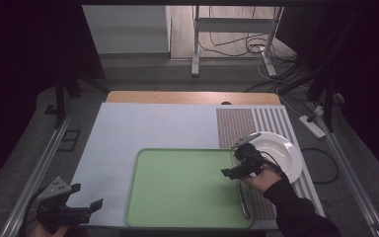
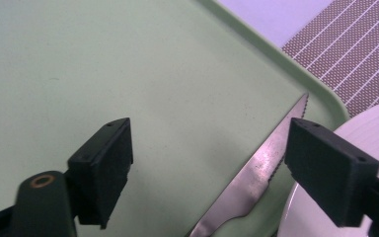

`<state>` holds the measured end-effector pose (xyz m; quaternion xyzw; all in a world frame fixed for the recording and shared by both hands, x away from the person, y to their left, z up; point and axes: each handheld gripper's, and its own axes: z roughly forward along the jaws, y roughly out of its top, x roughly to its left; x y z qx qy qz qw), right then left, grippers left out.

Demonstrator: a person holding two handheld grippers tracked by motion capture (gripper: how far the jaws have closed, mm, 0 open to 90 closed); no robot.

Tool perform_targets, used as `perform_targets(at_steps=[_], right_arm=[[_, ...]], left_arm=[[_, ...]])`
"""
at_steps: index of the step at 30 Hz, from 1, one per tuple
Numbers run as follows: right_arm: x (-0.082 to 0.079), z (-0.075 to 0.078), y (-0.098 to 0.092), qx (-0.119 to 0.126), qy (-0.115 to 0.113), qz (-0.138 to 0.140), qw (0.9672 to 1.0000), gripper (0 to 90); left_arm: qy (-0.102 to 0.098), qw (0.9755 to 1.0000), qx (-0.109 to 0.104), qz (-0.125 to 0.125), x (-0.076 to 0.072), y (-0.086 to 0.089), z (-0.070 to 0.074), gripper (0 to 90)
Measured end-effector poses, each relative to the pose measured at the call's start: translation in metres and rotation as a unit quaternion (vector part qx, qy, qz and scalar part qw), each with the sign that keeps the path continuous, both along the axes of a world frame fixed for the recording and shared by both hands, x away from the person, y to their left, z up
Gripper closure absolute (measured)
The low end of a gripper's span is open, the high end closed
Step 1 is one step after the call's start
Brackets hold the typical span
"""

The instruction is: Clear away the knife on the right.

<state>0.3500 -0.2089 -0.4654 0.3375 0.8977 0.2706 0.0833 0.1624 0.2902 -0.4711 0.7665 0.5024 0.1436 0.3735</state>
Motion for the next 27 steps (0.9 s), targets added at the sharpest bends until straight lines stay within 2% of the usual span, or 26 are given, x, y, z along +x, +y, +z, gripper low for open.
perform_targets(at_steps=[12, 16, 27], right_arm=[[-0.005, -0.001, -0.008, 0.011, 0.0, 0.006, 0.9999, 7.5], [-0.006, -0.003, -0.011, 0.002, 0.006, 0.009, 0.9999, 3.2], [-0.011, -0.002, -0.018, 0.01, -0.008, -0.004, 0.9999, 0.3]], left_arm=[[0.0, 1.0, 0.0, 0.0, 0.0, 0.0, 0.0, 3.6], [0.0, 1.0, 0.0, 0.0, 0.0, 0.0, 0.0, 3.6], [0.0, 1.0, 0.0, 0.0, 0.0, 0.0, 0.0, 3.6]])
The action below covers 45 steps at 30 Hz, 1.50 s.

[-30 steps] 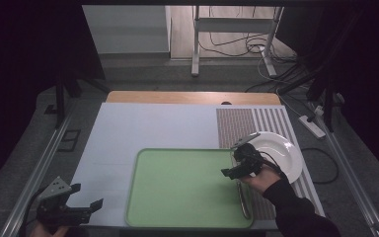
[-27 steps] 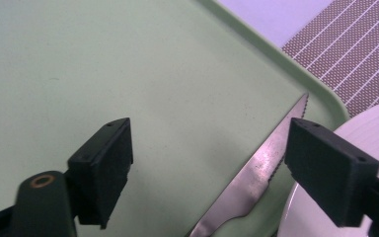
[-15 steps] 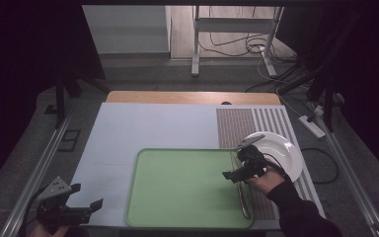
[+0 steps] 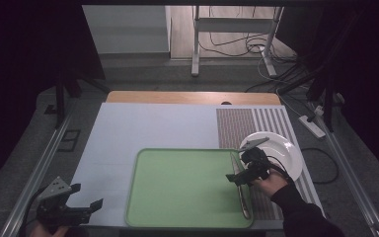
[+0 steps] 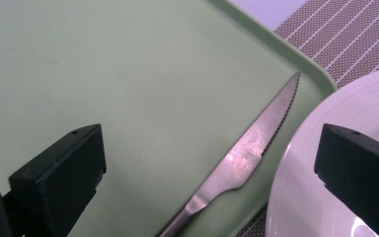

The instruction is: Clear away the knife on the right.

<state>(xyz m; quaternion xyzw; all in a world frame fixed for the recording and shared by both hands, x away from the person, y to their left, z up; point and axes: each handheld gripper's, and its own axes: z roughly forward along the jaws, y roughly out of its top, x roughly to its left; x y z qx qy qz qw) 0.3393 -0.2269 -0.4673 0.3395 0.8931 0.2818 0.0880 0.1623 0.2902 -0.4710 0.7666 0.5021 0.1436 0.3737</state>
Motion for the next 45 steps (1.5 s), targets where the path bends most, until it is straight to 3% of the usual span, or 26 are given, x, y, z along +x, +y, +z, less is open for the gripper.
perform_targets(at_steps=[13, 30, 45], right_arm=[[-0.007, 0.005, -0.013, 0.024, -0.005, -0.022, 0.9994, 0.3], [-0.029, 0.015, -0.042, 0.051, -0.028, -0.048, 0.9971, 0.3], [-0.051, 0.015, -0.066, 0.053, -0.023, -0.08, 0.9951, 0.3]], left_arm=[[0.0, 1.0, -0.001, 0.0, 0.0, 0.0, 0.0, 3.5], [0.0, 1.0, -0.002, 0.001, 0.0, 0.001, 0.0, 3.5], [0.0, 1.0, -0.006, 0.003, 0.0, 0.001, 0.0, 3.5]])
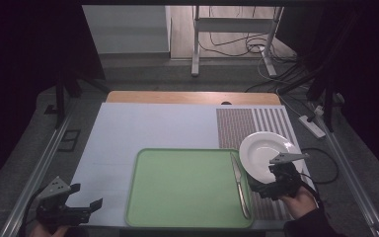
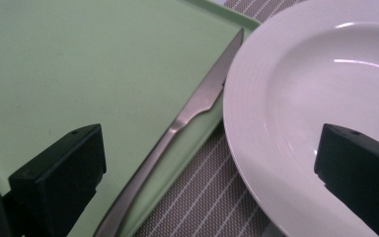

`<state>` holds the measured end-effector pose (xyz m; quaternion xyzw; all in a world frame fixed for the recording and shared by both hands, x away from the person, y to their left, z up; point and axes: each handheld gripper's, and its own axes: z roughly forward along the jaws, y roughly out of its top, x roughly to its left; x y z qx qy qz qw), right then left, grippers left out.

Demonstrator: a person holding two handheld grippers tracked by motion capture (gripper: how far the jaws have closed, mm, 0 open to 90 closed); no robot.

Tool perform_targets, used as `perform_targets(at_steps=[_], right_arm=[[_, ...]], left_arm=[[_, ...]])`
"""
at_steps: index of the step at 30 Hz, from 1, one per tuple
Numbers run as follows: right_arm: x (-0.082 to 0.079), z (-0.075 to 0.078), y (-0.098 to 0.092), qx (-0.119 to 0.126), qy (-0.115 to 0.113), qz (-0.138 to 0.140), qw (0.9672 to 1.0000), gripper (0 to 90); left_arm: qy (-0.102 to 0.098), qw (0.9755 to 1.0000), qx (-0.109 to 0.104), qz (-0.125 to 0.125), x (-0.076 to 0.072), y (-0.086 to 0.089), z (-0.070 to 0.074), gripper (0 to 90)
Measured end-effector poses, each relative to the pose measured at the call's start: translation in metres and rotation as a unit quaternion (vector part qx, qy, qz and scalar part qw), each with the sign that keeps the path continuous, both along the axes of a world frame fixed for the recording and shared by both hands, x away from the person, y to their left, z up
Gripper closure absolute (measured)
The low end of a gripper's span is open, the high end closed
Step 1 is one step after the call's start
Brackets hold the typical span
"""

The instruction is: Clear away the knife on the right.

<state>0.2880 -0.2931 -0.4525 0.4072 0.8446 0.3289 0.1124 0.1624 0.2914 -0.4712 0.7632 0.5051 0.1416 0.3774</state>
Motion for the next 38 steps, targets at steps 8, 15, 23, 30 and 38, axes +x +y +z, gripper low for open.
perform_targets(at_steps=[8, 15, 23, 30, 38], right_arm=[[-0.013, 0.001, -0.01, 0.002, -0.006, -0.019, 0.9998, 0.3], [-0.023, 0.001, -0.021, 0.004, -0.016, -0.039, 0.9991, 0.3], [-0.034, 0.004, -0.031, 0.013, -0.027, -0.058, 0.9979, 0.3], [-0.042, 0.007, -0.036, 0.012, -0.046, -0.094, 0.9945, 0.4], [-0.048, 0.009, -0.039, 0.002, -0.053, -0.108, 0.9927, 0.4]], left_arm=[[0.0, 1.0, -0.001, 0.001, 0.0, 0.0, 0.0, 3.5], [0.001, 1.0, -0.002, 0.001, 0.0, 0.0, 0.0, 3.5], [0.001, 1.0, -0.002, 0.001, 0.0, 0.0, 0.0, 3.5], [0.002, 1.0, -0.002, 0.002, 0.0, 0.001, 0.0, 3.5], [0.001, 1.0, -0.003, 0.002, 0.0, 0.001, 0.0, 3.5]])
